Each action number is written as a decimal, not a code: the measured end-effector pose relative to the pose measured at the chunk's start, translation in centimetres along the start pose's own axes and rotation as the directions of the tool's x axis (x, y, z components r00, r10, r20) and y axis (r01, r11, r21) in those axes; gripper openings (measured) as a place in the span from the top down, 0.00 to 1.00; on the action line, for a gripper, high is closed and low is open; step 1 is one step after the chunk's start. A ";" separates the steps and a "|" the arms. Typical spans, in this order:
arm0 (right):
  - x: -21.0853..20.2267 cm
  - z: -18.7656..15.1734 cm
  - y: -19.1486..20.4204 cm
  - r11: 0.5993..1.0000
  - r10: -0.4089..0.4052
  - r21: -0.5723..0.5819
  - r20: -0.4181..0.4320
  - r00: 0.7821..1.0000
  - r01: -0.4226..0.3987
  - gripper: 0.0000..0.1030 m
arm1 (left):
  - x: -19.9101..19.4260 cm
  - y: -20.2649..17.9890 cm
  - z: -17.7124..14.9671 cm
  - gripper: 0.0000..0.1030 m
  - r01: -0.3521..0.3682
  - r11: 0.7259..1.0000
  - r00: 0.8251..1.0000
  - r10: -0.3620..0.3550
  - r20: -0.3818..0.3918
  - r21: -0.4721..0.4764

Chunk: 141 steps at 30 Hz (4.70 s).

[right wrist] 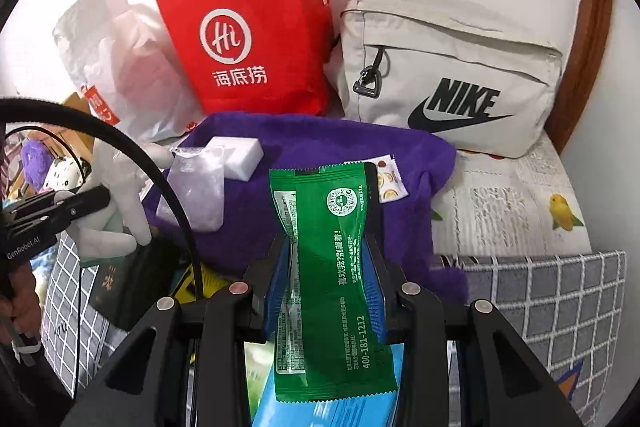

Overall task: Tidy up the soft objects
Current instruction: 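Carry the packet with the right tool over the towel while the left carries the glove there, then open both tools to drop the packet and glove onto the purple towel, then pull both tools back and lower the left tool onto the yellow pouch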

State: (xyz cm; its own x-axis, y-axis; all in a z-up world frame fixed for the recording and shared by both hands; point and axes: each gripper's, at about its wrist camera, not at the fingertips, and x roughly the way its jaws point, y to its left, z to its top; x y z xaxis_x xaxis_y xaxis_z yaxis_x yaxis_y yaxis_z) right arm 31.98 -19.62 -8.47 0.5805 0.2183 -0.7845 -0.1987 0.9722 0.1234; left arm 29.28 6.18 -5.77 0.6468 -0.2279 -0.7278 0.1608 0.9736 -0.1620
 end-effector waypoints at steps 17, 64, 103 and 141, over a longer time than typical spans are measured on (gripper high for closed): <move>7.9 4.0 -2.0 0.998 0.061 -0.017 -0.120 0.991 -0.064 0.65 | 6.7 -0.1 3.8 0.85 0.004 1.000 0.997 -0.003 -0.072 0.016; 1.1 0.4 -3.8 1.000 0.015 0.010 0.008 1.000 -0.015 0.39 | 15.4 -3.4 4.4 0.79 0.025 0.990 0.962 0.014 -0.272 0.137; -8.5 -12.8 -4.0 0.990 0.078 0.111 0.066 0.995 -0.085 0.38 | -1.8 -9.6 -5.1 0.17 0.055 0.981 0.998 -0.061 0.028 0.185; -8.0 -15.8 -5.0 0.983 0.130 0.122 0.043 0.991 -0.135 0.38 | 0.5 -11.0 -5.8 0.93 0.051 0.964 0.975 0.009 -0.223 0.261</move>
State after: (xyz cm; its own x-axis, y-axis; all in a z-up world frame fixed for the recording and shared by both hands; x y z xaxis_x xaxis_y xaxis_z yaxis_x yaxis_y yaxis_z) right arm 15.81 -27.60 -12.43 0.5828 0.3466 -0.7350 -0.1777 0.9369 0.3010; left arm 23.55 -4.57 -8.23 0.4657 -0.2109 -0.8595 0.3830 0.9236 -0.0192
